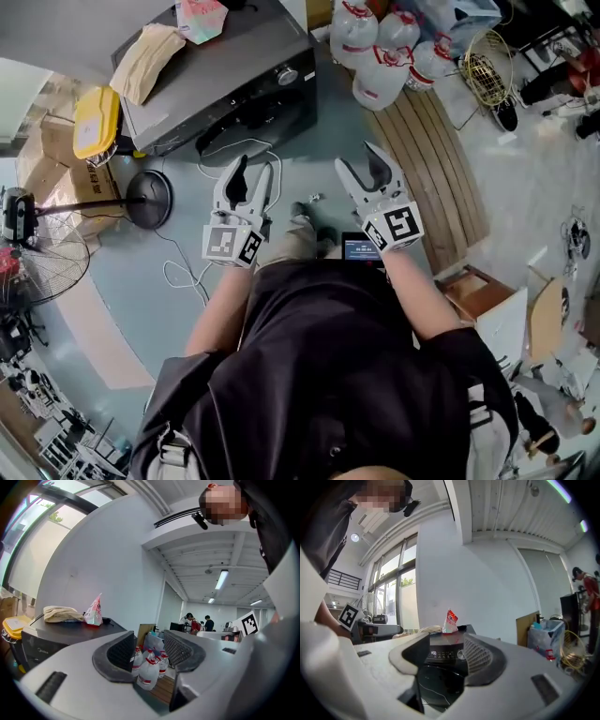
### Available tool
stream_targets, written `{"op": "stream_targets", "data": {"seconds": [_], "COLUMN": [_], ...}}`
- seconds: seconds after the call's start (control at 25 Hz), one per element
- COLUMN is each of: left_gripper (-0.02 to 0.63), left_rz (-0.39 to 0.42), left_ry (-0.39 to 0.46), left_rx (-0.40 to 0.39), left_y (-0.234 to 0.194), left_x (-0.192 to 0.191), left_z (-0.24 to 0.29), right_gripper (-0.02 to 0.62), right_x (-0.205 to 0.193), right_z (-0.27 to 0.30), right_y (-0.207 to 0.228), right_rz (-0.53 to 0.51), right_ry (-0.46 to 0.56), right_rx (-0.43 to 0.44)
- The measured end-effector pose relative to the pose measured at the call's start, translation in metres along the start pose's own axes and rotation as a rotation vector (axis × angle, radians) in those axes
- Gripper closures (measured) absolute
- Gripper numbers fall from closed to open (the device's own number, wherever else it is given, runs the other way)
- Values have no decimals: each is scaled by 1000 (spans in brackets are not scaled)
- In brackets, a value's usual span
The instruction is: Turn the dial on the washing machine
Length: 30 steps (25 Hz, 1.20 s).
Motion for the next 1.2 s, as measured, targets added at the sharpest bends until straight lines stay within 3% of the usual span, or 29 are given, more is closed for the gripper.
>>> {"op": "stream_targets", "data": {"seconds": [0.2,0.56,1.2], "left_gripper": [411,411,411], "left_rz": [-7,-58,-80], "left_ry": [5,10,-57], "left_rx": [4,10,26], "left_y": [-34,-86,-120], "left_x": [-17,-46,-84], "left_z": [24,47,70], "right_gripper": [385,385,383], "right_x": [1,-10,-65], "right_z": [56,125,230], "right_y": [4,7,56], "right_rz": [-23,-39,-45], "right_ry": [-17,-90,-200], "right_rx": [40,35,22]}}
Point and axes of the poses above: the fingertips, and each gripper's own axes: z forward along the fingers, y to its right, x out of its top, the point moved 9 cm from there along -z, backward along the fingers, and after that the axes turned 14 degrees about z, right-handed, at the moved point
